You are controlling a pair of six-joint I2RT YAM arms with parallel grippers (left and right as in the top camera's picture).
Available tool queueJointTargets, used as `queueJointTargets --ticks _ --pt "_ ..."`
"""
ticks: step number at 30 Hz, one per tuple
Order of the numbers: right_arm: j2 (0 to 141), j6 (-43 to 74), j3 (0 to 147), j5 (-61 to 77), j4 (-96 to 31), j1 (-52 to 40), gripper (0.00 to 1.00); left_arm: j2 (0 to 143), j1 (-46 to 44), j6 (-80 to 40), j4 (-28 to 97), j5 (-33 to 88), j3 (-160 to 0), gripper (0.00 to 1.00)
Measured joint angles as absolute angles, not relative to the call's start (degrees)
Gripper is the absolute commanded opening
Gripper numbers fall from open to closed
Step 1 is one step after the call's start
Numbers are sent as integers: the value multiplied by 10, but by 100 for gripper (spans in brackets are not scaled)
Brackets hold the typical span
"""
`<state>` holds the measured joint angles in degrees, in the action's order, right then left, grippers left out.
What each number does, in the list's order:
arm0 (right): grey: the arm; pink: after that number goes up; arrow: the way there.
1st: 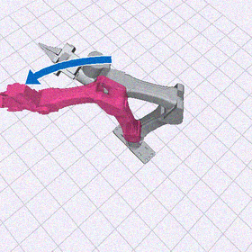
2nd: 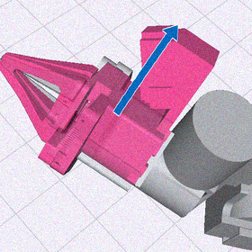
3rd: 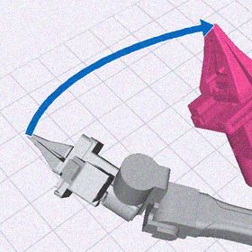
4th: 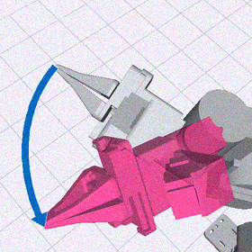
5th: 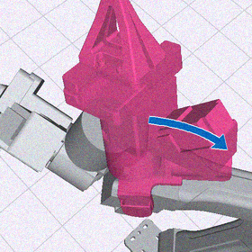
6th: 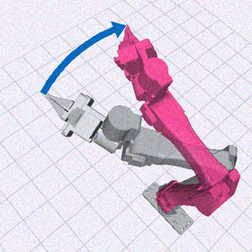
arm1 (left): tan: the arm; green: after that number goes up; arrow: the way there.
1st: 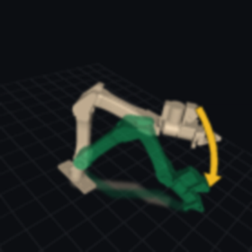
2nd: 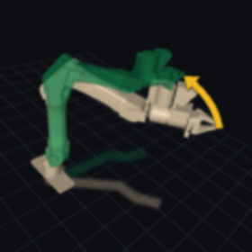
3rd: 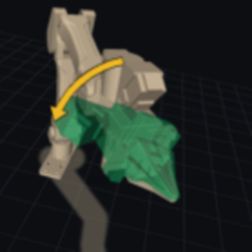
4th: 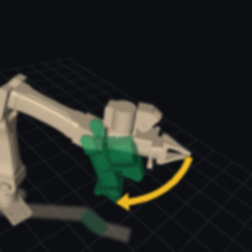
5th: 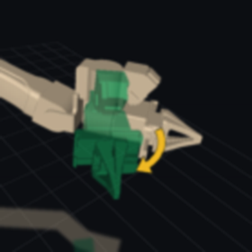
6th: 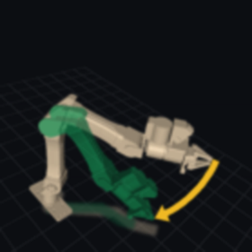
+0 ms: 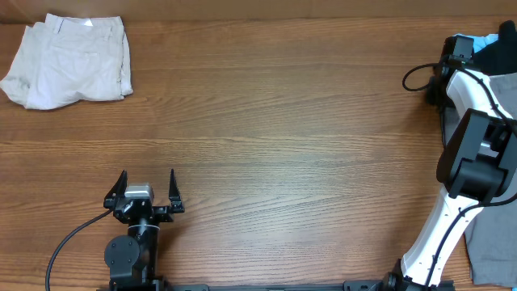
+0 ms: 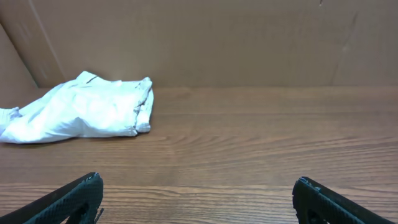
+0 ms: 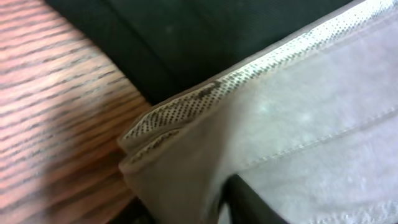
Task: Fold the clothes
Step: 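Grasp the waistband edge of the grey shorts with the right gripper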
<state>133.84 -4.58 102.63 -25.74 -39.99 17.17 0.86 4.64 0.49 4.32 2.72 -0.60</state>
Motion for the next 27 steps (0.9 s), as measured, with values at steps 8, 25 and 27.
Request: queueJointTargets --ticks 8,25,27 --pt "1339 -28 1026 -258 -401 172 4 9 46 5 43 27 -6 100" --pt "1339 53 1176 -225 -582 170 4 9 46 5 43 27 -6 100" --pt "1336 55 1178 -217 -587 166 4 9 46 5 43 27 -6 100"
